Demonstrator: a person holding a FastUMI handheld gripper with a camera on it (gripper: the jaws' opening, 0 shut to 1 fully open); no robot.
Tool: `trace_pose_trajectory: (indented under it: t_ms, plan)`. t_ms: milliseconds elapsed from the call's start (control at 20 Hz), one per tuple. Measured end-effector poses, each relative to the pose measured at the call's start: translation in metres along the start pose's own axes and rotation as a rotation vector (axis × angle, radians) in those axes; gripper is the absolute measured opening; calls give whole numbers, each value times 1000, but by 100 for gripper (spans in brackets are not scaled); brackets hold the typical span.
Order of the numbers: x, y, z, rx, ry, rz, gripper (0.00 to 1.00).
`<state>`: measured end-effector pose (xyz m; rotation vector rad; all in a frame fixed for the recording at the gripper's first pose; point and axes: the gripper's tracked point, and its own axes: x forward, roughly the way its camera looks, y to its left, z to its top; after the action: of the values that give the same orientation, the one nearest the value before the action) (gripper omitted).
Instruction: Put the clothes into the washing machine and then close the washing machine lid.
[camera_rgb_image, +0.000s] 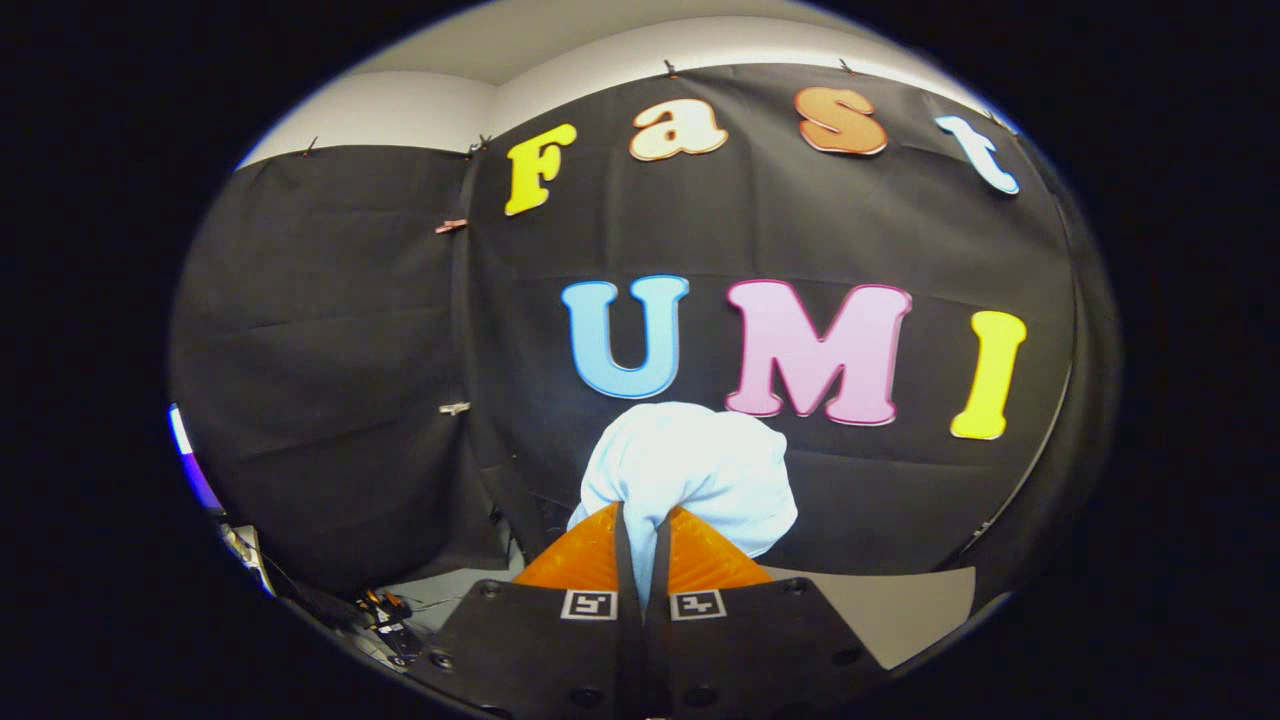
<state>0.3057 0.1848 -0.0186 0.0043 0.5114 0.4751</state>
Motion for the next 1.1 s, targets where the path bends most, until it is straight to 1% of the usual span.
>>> trace_pose_trajectory:
  t_ms: [200, 500, 800, 1000, 1100]
  plan:
    - [31, 49, -7, -10, 5, 99, 5]
    - [79, 87, -54, -17, 50, 173, 5]
    - [137, 97, -128, -63, 127, 205, 5]
    - [171, 99, -184, -59, 198, 256, 5]
    - [187, 97, -218, -69, 254, 267, 5]
